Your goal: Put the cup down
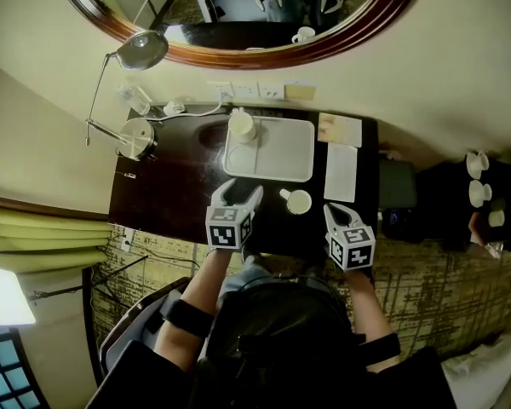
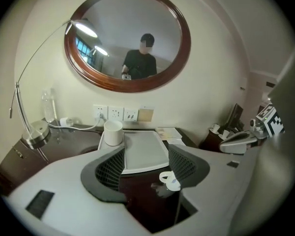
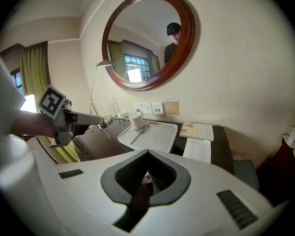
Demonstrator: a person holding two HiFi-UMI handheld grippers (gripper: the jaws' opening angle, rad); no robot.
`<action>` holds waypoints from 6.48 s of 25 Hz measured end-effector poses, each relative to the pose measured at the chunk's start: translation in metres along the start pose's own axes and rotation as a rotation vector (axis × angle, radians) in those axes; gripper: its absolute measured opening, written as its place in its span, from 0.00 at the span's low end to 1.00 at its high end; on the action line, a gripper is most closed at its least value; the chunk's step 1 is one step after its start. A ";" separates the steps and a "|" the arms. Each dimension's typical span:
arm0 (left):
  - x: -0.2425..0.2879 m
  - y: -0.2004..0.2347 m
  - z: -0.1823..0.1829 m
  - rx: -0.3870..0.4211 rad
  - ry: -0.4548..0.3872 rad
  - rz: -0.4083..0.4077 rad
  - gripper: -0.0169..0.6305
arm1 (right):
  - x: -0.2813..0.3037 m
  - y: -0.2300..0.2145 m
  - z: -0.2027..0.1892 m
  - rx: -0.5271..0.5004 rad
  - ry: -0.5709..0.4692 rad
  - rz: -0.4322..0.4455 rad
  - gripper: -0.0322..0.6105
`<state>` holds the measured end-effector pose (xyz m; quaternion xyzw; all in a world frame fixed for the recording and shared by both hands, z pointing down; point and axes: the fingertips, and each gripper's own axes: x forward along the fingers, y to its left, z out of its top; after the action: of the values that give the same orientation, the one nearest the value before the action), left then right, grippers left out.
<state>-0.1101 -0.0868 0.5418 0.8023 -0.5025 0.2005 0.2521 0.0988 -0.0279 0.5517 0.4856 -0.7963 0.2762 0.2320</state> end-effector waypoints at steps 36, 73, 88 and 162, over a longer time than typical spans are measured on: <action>0.233 0.132 0.036 0.184 0.186 -0.012 0.86 | 0.049 0.033 -0.054 0.190 0.065 -0.047 0.06; 0.068 0.076 0.021 0.072 0.133 0.084 0.66 | 0.017 0.024 -0.034 0.026 0.100 0.194 0.06; 0.046 0.029 -0.094 -0.052 0.220 0.146 0.67 | -0.004 0.027 -0.027 -0.041 0.133 0.274 0.06; -0.090 -0.029 -0.018 -0.110 0.025 0.101 0.03 | -0.003 0.036 0.036 -0.229 0.010 0.298 0.06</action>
<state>-0.1227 -0.0013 0.4984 0.7583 -0.5496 0.1950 0.2915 0.0642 -0.0367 0.5156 0.3314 -0.8845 0.2173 0.2464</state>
